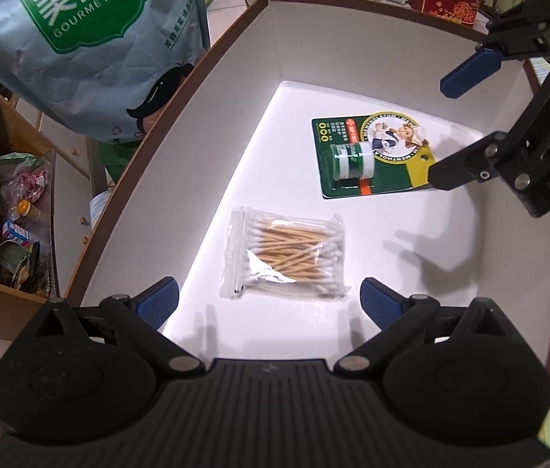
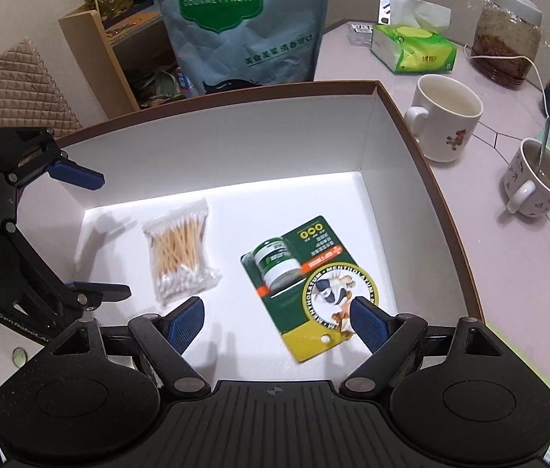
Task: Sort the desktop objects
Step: 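Lower both held items into the brown box and open both grippers, then withdraw both grippers from the box back toward the table items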
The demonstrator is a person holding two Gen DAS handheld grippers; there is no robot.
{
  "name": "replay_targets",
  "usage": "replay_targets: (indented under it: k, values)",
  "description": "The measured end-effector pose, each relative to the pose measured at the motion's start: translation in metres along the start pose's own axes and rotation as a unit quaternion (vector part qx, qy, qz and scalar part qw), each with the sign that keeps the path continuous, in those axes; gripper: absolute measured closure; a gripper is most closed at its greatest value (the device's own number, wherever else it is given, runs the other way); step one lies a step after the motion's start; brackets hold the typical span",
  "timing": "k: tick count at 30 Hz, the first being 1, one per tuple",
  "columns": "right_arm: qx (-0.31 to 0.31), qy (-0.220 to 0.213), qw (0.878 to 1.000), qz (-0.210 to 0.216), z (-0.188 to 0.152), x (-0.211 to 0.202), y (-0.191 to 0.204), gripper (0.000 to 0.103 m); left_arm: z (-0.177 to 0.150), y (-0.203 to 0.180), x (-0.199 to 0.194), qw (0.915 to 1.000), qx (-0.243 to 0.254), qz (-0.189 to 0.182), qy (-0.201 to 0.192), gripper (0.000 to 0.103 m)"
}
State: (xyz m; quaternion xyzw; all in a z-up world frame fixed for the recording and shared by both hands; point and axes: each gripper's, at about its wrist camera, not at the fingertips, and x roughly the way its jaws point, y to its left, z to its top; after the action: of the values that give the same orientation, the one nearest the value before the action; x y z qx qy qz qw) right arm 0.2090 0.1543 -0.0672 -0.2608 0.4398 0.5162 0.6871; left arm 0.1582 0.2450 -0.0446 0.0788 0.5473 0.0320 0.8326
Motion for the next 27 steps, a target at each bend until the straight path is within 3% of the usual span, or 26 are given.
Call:
replay_targets:
  k: [17,27]
  values:
    - [0.000,-0.064,0.998,-0.005,-0.027,-0.069,0.030,0.019,-0.020,-0.036,-0.082,0.9976,-0.002,0.043,-0.053,0.005]
    - [0.016,-0.101,0.995,-0.003,-0.064,-0.113,0.030,0.019,-0.029,-0.074,-0.114,0.9961,0.007,0.047,-0.075,0.005]
